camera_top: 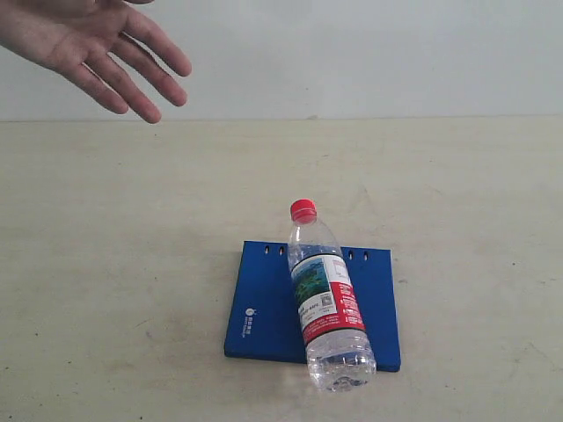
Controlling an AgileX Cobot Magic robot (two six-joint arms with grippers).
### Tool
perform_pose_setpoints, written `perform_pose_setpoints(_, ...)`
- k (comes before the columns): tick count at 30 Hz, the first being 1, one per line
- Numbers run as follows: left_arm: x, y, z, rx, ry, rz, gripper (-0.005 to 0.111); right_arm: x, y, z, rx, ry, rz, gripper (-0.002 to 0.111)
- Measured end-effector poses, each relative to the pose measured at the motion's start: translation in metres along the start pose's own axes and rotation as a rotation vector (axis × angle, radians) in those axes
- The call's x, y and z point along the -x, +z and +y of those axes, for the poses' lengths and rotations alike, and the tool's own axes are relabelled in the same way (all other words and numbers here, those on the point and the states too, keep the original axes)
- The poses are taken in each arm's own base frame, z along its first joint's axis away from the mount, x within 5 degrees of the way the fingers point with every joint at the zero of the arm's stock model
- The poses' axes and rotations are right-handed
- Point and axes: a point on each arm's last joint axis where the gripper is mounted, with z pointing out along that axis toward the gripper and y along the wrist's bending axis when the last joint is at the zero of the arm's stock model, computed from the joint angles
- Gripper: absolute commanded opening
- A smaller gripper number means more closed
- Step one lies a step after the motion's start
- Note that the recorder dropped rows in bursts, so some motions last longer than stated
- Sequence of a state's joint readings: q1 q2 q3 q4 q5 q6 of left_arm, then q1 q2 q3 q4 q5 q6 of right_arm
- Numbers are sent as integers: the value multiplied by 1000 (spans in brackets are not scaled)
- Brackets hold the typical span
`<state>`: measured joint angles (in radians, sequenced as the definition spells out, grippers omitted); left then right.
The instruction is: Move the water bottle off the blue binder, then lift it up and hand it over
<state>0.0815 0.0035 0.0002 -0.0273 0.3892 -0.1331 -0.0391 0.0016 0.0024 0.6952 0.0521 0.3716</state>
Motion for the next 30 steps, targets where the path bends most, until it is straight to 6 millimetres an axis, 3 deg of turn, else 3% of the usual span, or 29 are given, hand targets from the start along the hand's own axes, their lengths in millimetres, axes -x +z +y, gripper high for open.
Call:
perform_pose_setpoints(3, 0, 0, 0, 0, 0, 0, 5, 37, -10, 15, 154, -86, -433, 0)
perform_pose_setpoints(5, 0, 0, 0, 0, 0, 0, 5, 63, -28, 24, 246, -37, -752, 0)
perform_pose_setpoints(7, 0, 0, 0, 0, 0, 0, 5, 80, -39, 33, 265, 67, -905, 0)
perform_pose_setpoints(9, 0, 0, 0, 0, 0, 0, 5, 91, -24, 64, 223, 47, -800, 0)
perform_pose_setpoints(10, 0, 0, 0, 0, 0, 0, 5, 88, 5, 97, 203, -174, -560, 0)
perform_pose_setpoints(12, 0, 0, 0, 0, 0, 0, 5, 82, 44, 125, 134, -448, -264, 0)
perform_pose_setpoints(14, 0, 0, 0, 0, 0, 0, 5, 76, 72, 134, 17, -603, -21, 0)
perform_pose_setpoints(15, 0, 0, 0, 0, 0, 0, 5, 71, 104, 135, -139, -727, 230, 0)
perform_pose_setpoints(16, 0, 0, 0, 0, 0, 0, 5, 67, 118, 133, -206, -797, 354, 0)
perform_pose_setpoints(18, 0, 0, 0, 0, 0, 0, 5, 36, 156, 112, -331, -936, 864, 0)
perform_pose_setpoints(20, 0, 0, 0, 0, 0, 0, 5, 14, 165, 97, -320, -926, 1087, 0)
perform_pose_setpoints(21, 0, 0, 0, 0, 0, 0, 5, -9, 176, 85, -250, -916, 1266, 0)
perform_pose_setpoints(23, 0, 0, 0, 0, 0, 0, 5, -36, 194, 75, -109, -924, 1352, 14)
perform_pose_setpoints(26, 0, 0, 0, 0, 0, 0, 5, -63, 224, 66, 34, -954, 1269, 41)
perform_pose_setpoints(27, 0, 0, 0, 0, 0, 0, 5, -67, 231, 65, 46, -953, 1240, 50)
perform_pose_setpoints(28, 0, 0, 0, 0, 0, 0, 5, -72, 240, 62, 46, -938, 1206, 66)
perform_pose_setpoints(29, 0, 0, 0, 0, 0, 0, 5, -79, 252, 59, 37, -913, 1159, 74)
perform_pose_setpoints(30, 0, 0, 0, 0, 0, 0, 5, -86, 264, 57, 27, -879, 1126, 76)
